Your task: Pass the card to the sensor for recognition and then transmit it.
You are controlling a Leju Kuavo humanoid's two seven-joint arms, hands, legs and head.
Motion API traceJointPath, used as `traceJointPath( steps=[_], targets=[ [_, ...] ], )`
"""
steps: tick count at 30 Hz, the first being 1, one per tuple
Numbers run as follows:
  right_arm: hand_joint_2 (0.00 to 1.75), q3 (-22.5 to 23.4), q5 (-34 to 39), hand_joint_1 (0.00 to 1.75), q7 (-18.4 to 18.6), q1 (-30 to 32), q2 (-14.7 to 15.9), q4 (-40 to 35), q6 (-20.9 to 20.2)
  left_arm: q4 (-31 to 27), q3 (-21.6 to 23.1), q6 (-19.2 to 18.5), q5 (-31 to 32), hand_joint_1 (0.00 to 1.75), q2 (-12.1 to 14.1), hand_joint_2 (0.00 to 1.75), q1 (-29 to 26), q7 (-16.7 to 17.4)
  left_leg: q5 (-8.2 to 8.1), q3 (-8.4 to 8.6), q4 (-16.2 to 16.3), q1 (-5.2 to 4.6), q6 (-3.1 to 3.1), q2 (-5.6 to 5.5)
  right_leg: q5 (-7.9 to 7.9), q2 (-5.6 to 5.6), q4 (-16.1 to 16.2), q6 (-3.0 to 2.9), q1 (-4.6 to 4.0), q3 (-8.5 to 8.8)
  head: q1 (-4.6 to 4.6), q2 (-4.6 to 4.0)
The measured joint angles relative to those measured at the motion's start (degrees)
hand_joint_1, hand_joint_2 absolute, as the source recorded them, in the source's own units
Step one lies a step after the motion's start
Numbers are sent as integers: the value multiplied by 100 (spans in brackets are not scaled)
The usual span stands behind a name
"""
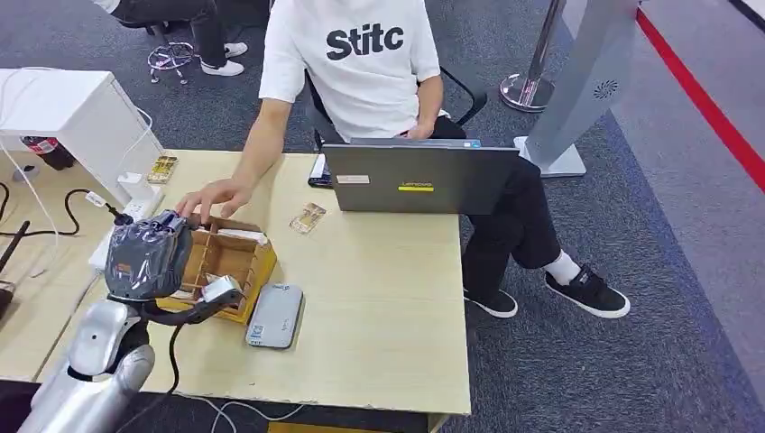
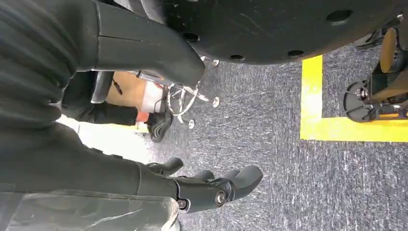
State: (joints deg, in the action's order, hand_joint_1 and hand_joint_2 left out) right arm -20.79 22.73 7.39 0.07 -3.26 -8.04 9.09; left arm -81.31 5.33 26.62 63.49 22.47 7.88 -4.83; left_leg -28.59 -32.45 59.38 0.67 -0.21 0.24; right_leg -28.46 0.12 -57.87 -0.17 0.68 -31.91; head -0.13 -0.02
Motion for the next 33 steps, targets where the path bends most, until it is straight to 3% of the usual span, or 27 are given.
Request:
traceJointPath(
  steps=[5, 8, 33],
  targets=[
    [175, -15, 4, 0, -22, 3, 4, 2, -20, -9, 18, -632, -299, 0, 15, 175, -56, -315, 0, 0, 0, 0, 0, 2, 0, 2, 0, 0, 0, 0, 0, -2],
    [175, -42, 13, 0, -55, 3, 7, 4, -20, -50, 79, -826, -306, 0, 42, 175, -152, -369, 0, 0, 0, 0, 0, 2, 0, 3, 0, 0, 0, -1, 0, -2],
    [175, -92, 70, 0, -66, 2, 11, 11, -15, -81, 271, -963, -212, 0, 127, 175, -216, -367, 0, -1, 0, 0, 0, 1, 0, 2, 0, 0, 0, -1, 0, -2]
  ],
)
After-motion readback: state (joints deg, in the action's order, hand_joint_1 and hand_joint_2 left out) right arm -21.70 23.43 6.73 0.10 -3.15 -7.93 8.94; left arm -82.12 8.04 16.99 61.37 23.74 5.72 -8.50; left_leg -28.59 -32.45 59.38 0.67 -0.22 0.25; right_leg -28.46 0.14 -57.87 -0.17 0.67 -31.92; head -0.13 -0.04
